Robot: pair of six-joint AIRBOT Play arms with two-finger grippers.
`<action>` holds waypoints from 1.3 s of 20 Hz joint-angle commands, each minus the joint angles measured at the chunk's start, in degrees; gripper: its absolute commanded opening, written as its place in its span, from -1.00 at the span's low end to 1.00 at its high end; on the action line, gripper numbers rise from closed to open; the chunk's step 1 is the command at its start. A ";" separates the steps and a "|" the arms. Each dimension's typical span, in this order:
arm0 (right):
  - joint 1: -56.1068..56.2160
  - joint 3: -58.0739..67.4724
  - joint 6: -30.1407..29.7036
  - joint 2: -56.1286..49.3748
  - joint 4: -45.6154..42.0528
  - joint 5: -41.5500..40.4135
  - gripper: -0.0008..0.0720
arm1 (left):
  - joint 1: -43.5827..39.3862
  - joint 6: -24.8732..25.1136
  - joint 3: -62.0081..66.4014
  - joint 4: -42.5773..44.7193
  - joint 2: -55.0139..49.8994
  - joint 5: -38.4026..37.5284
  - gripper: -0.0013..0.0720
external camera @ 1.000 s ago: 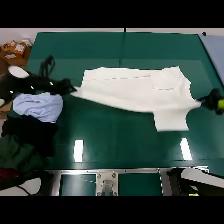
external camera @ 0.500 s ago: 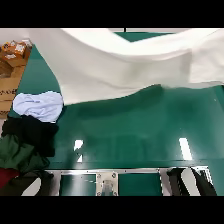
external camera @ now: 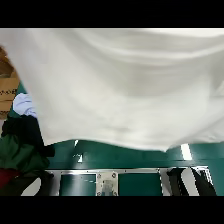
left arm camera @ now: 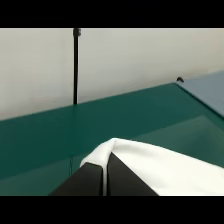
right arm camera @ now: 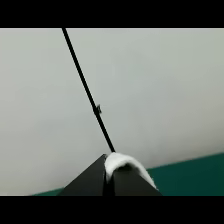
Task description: Fold the shirts.
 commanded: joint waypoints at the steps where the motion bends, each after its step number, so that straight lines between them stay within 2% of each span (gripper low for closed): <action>1: 5.73 -11.63 -4.66 -6.95 0.15 -0.28 -0.94 | -0.02 -0.98 -6.73 1.81 -8.02 -0.59 -0.89; 4: 12.04 -20.85 -10.25 -18.25 -0.02 -6.21 -0.94 | -0.17 2.12 -14.51 -0.85 -18.34 2.38 -0.89; 6: 13.66 -21.64 -10.78 -28.28 0.11 -9.09 -0.94 | -0.96 4.76 -17.62 -3.65 -26.34 6.54 -0.89; 11: 14.14 -15.65 -10.95 -50.66 0.22 -9.42 -0.94 | -4.28 6.08 -17.94 -4.96 -43.67 17.22 -0.89; 15: 14.10 -9.14 -10.91 -59.49 -0.07 -8.59 -0.94 | -4.81 6.23 -17.81 -5.81 -48.28 23.67 -0.89; 18: 13.20 -8.66 -10.86 -59.80 -4.81 -6.23 -0.94 | -4.52 7.17 -17.81 -5.16 -48.46 21.70 -0.89; 23: 9.84 -9.51 -9.97 -57.31 -13.68 4.33 -0.95 | -4.52 8.00 -17.84 -1.46 -48.52 11.82 -0.89; 26: 9.57 -12.04 -9.33 -56.00 -17.25 4.83 -0.94 | -4.55 7.98 -18.21 -0.63 -48.59 6.47 -0.89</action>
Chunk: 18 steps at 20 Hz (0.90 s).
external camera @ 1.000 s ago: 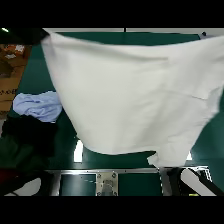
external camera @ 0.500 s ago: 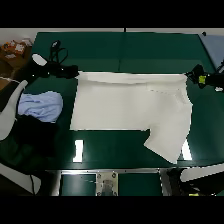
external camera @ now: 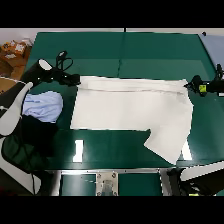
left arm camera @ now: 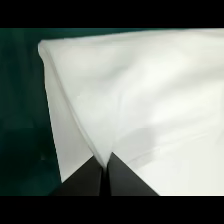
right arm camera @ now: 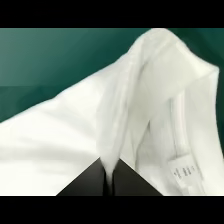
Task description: Fold the shirts.
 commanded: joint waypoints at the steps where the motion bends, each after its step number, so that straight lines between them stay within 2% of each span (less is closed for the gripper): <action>1: -0.68 -2.36 0.61 0.90 -5.03 2.60 -0.94 | 0.00 0.17 -0.63 1.40 -0.13 -6.32 -0.89; 5: -0.68 -4.09 2.01 0.85 -9.25 1.14 -0.94 | -0.02 -0.31 -2.43 2.47 -0.26 -7.74 -0.89; 8: -0.59 -4.07 2.97 0.85 -8.17 0.87 -0.94 | 0.00 -0.33 -2.82 1.60 -0.33 -7.19 -0.89; 9: -0.57 -4.00 2.97 0.87 -7.28 0.90 -0.89 | 0.00 -0.33 -2.80 0.66 -0.33 -7.02 -0.89; 10: -0.59 -3.67 3.02 0.87 -6.91 0.98 -0.77 | 0.00 -0.50 -2.64 -0.24 -0.33 -6.99 -0.88; 11: -0.70 -2.91 3.45 0.90 -6.95 1.64 -0.74 | 0.00 -1.46 -2.19 -0.44 -0.31 -8.13 -0.34; 12: -1.18 -1.53 4.74 0.94 -7.43 3.06 -0.54 | 0.24 -2.71 -1.05 -0.13 -0.31 -10.71 0.53; 13: -1.81 0.31 6.16 0.94 -8.22 5.44 -0.35 | 0.66 -4.09 0.44 0.00 -0.31 -13.88 0.49; 16: -5.11 4.22 10.36 2.29 -10.67 14.38 -0.35 | 3.23 -9.01 6.86 3.78 -0.28 -26.56 0.48; 17: -6.08 4.09 10.80 3.32 -11.37 16.55 -0.57 | 4.13 -10.29 7.96 5.31 0.17 -29.40 0.47; 18: -6.95 3.23 11.41 4.74 -12.37 18.03 -0.94 | 4.98 -11.34 8.00 6.32 1.22 -30.86 0.46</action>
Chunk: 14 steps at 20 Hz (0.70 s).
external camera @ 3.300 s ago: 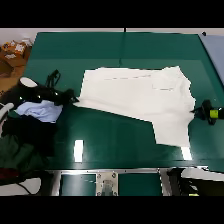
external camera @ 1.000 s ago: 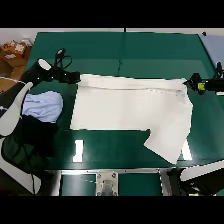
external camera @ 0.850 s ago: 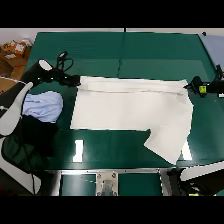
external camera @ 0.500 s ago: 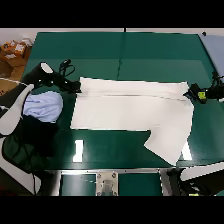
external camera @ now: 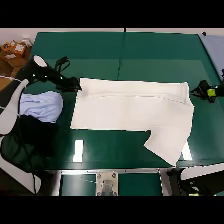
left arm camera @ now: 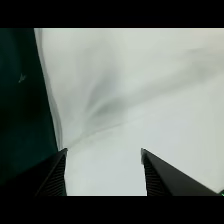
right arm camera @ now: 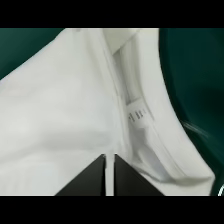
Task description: Fold the shirts.
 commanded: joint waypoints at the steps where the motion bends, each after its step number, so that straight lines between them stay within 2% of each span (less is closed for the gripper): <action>1: -2.95 -0.96 3.91 4.20 -3.56 7.17 -0.94 | 2.49 -4.50 2.91 3.80 2.16 -10.40 -0.12; 2: -3.32 -3.15 4.17 6.58 -4.52 7.10 -0.94 | 2.84 -3.93 2.84 4.22 3.08 -11.72 -0.67; 3: -3.54 -5.55 4.20 9.16 -5.66 7.08 -0.94 | 2.84 -3.80 2.62 4.22 4.20 -13.25 -0.76; 4: -3.58 -8.55 5.11 12.33 -7.74 6.91 -0.94 | 2.75 -4.31 2.62 4.20 5.09 -15.02 -0.77; 5: -3.58 -11.58 6.64 15.45 -10.25 6.64 -0.94 | 2.43 -4.96 2.45 4.17 6.19 -16.33 -0.90; 8: -3.58 -21.24 11.15 26.08 -17.73 5.03 -0.94 | 0.15 -6.75 -6.75 6.25 14.86 -13.27 -0.90; 11: -3.56 -29.66 15.69 35.69 -20.63 2.60 -0.94 | -3.06 -11.39 -25.57 9.44 29.27 -1.75 -0.90; 13: -3.52 -33.46 15.91 39.08 -19.47 1.22 -0.94 | -5.31 -16.00 -38.10 8.79 38.25 6.86 -0.89; 14: -3.52 -34.42 15.93 39.34 -18.49 1.18 -0.94 | -6.29 -18.67 -42.93 8.07 41.24 9.81 -0.44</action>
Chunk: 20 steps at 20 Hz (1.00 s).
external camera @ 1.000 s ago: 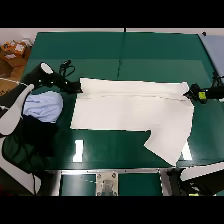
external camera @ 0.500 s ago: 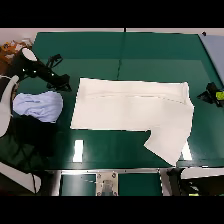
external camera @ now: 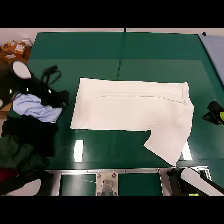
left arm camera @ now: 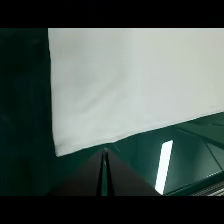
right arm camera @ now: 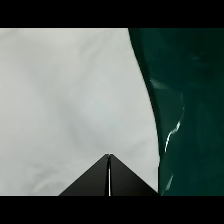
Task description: Fold the shirts.
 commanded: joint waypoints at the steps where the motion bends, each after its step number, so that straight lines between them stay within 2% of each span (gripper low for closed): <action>1: 0.00 -6.12 2.23 4.87 0.55 -1.92 -0.94 | -3.65 -10.05 -18.84 -0.48 12.59 13.79 0.72; 2: 0.00 -6.78 2.23 4.87 1.33 -2.10 -0.94 | -4.66 -12.90 -22.36 -1.14 13.70 15.96 0.93; 3: 0.00 -7.34 2.21 4.83 2.69 -2.84 -0.94 | -6.12 -14.10 -25.57 -1.99 13.92 18.03 0.97; 5: 0.00 -8.28 2.21 4.83 5.75 -5.29 -0.94 | -10.10 -15.87 -30.67 -6.19 13.46 23.80 0.97; 7: 0.04 -9.11 2.19 4.83 8.46 -7.89 -0.93 | -14.80 -16.11 -34.40 -10.54 13.33 32.89 0.97; 9: 0.04 -9.57 2.16 4.83 9.40 -9.99 -0.93 | -17.88 -19.30 -36.85 -11.41 13.31 41.72 0.97; 12: 0.04 -10.47 2.16 4.83 9.38 -12.37 -0.93 | -18.16 -21.86 -37.99 -11.58 11.72 50.86 0.97; 15: 0.04 -11.67 2.14 4.83 9.57 -14.97 -0.93 | -18.16 -21.20 -37.90 -18.14 6.36 55.78 0.96; 16: 0.04 -11.91 2.14 4.83 9.57 -15.61 -0.93 | -18.16 -19.69 -37.38 -20.17 4.70 55.74 0.46; 17: 0.04 -12.00 2.14 4.83 9.55 -15.78 -0.93 | -18.16 -17.42 -36.35 -20.98 3.67 55.21 -0.18; 19: -0.09 -11.98 2.08 4.83 9.49 -15.65 -0.93 | -18.14 -11.43 -34.03 -20.81 3.76 54.16 -0.89; 20: -0.09 -11.96 1.73 4.83 9.51 -14.95 -0.93 | -18.14 -8.59 -32.79 -20.81 3.80 53.40 -0.89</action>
